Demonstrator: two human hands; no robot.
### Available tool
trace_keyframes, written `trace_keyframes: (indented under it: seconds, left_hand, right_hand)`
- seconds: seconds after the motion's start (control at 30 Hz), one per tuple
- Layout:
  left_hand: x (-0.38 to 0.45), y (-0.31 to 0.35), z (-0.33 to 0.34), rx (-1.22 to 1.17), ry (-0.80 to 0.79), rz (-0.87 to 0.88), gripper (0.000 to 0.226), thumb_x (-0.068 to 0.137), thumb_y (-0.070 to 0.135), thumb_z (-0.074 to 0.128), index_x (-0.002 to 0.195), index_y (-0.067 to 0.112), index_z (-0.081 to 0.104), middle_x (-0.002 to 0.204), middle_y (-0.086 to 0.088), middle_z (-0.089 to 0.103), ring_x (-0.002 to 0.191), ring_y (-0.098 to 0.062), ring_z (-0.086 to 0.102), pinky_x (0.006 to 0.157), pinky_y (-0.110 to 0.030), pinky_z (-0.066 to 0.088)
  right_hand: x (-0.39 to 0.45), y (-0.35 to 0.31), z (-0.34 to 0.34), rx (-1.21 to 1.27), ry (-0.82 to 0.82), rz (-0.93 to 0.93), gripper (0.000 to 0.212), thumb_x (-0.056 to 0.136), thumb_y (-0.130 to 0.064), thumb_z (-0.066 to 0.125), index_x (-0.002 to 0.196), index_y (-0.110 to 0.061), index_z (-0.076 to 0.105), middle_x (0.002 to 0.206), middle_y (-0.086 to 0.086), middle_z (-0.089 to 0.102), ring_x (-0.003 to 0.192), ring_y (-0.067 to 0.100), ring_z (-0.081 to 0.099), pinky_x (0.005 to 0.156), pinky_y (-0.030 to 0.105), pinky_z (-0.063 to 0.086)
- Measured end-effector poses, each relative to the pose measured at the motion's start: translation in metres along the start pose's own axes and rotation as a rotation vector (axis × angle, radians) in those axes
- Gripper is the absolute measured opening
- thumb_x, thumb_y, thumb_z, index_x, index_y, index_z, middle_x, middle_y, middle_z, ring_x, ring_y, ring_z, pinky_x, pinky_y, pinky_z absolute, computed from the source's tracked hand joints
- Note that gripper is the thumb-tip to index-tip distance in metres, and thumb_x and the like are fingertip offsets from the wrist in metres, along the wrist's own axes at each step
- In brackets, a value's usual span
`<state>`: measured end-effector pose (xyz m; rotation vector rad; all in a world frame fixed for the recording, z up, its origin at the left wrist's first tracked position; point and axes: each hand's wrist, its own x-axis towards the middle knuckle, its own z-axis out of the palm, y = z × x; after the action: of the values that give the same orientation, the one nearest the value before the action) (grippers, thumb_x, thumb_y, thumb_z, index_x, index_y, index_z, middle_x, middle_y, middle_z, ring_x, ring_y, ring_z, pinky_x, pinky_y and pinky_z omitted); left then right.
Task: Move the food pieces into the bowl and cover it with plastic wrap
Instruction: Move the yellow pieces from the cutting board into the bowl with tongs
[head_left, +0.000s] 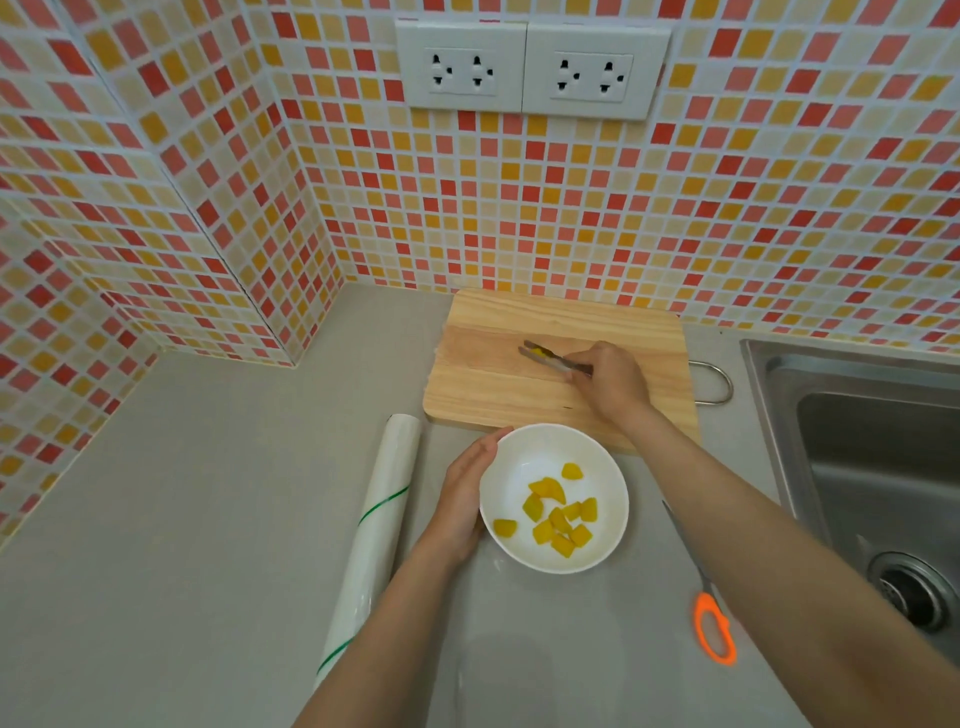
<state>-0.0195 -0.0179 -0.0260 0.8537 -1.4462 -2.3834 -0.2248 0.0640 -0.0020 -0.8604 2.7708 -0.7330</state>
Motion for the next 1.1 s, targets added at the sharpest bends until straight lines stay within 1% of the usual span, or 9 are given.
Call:
trace_keyframes:
  seconds: [0.27, 0.37, 0.47, 0.53, 0.63, 0.8, 0.93, 1.0, 1.1]
  left_hand:
    - [0.003, -0.002, -0.001, -0.008, 0.007, -0.003, 0.025, 0.093, 0.022, 0.051, 0.106, 0.018, 0.072, 0.108, -0.001, 0.074, 0.099, -0.015, 0.069, 0.079, -0.024, 0.056]
    - [0.003, -0.002, 0.000, -0.020, 0.013, 0.002, 0.025, 0.094, 0.021, 0.050, 0.107, 0.015, 0.071, 0.109, -0.004, 0.073, 0.099, -0.017, 0.068, 0.084, -0.029, 0.054]
    - [0.002, -0.004, 0.000, -0.058, -0.010, 0.009, 0.024, 0.095, 0.020, 0.048, 0.104, 0.012, 0.069, 0.099, -0.004, 0.074, 0.092, -0.019, 0.068, 0.076, -0.026, 0.056]
    - [0.001, -0.003, 0.000, -0.077, -0.020, 0.007, 0.027, 0.096, 0.019, 0.047, 0.110, 0.007, 0.066, 0.102, -0.008, 0.072, 0.094, -0.022, 0.066, 0.080, -0.029, 0.054]
    - [0.001, -0.003, 0.000, -0.057, -0.015, 0.005, 0.029, 0.096, 0.019, 0.047, 0.114, 0.009, 0.066, 0.109, -0.009, 0.071, 0.097, -0.019, 0.068, 0.080, -0.028, 0.055]
    - [0.002, -0.004, 0.000, -0.041, -0.006, 0.003, 0.027, 0.095, 0.020, 0.049, 0.111, 0.013, 0.069, 0.110, -0.007, 0.072, 0.099, -0.019, 0.068, 0.083, -0.029, 0.054]
    - [0.000, -0.004, 0.000, -0.019, 0.005, 0.013, 0.028, 0.095, 0.020, 0.047, 0.110, 0.012, 0.070, 0.108, -0.005, 0.073, 0.098, -0.016, 0.068, 0.078, -0.025, 0.055]
    - [-0.001, -0.003, 0.000, -0.013, 0.007, 0.016, 0.027, 0.095, 0.019, 0.047, 0.108, 0.014, 0.070, 0.105, -0.002, 0.074, 0.095, -0.014, 0.069, 0.076, -0.023, 0.055]
    - [-0.003, 0.000, 0.002, -0.023, 0.025, -0.004, 0.027, 0.094, 0.020, 0.049, 0.111, 0.011, 0.069, 0.111, -0.006, 0.071, 0.101, -0.019, 0.067, 0.083, -0.030, 0.053]
  right_hand:
    - [-0.050, -0.009, -0.018, 0.167, 0.086, -0.100, 0.026, 0.083, -0.012, 0.064, 0.108, -0.014, 0.071, 0.086, 0.017, 0.067, 0.081, 0.031, 0.061, 0.071, 0.037, 0.046]
    - [-0.086, -0.021, -0.030, 0.265, 0.068, -0.189, 0.026, 0.081, -0.009, 0.067, 0.106, -0.013, 0.072, 0.085, 0.011, 0.067, 0.078, 0.024, 0.063, 0.072, 0.034, 0.048]
    - [-0.122, -0.024, -0.036, 0.269, 0.017, -0.225, 0.026, 0.082, -0.010, 0.067, 0.106, -0.016, 0.072, 0.087, 0.005, 0.064, 0.080, 0.020, 0.063, 0.075, 0.030, 0.047]
    - [-0.141, -0.020, -0.036, 0.189, -0.029, -0.237, 0.028, 0.082, -0.015, 0.067, 0.109, -0.020, 0.070, 0.091, 0.001, 0.064, 0.085, 0.019, 0.063, 0.079, 0.033, 0.042]
    - [-0.154, -0.013, -0.036, 0.088, -0.049, -0.230, 0.033, 0.084, -0.020, 0.066, 0.117, -0.025, 0.066, 0.098, -0.003, 0.061, 0.093, 0.015, 0.059, 0.075, 0.023, 0.021]
    - [-0.150, -0.014, -0.046, 0.117, -0.013, -0.217, 0.038, 0.084, -0.022, 0.066, 0.122, -0.022, 0.062, 0.096, -0.002, 0.056, 0.082, 0.008, 0.049, 0.081, 0.030, 0.027]
    - [-0.133, -0.008, -0.054, 0.146, 0.095, -0.126, 0.038, 0.082, -0.019, 0.068, 0.120, -0.014, 0.064, 0.096, 0.008, 0.060, 0.087, 0.026, 0.060, 0.086, 0.047, 0.046]
    - [-0.117, 0.001, -0.052, 0.081, 0.161, -0.018, 0.037, 0.084, -0.021, 0.066, 0.120, -0.013, 0.063, 0.098, 0.013, 0.061, 0.092, 0.032, 0.060, 0.087, 0.047, 0.046]
    - [-0.093, 0.018, -0.042, 0.010, 0.161, 0.145, 0.036, 0.087, -0.022, 0.061, 0.120, -0.010, 0.062, 0.102, 0.021, 0.059, 0.098, 0.038, 0.057, 0.087, 0.044, 0.047]
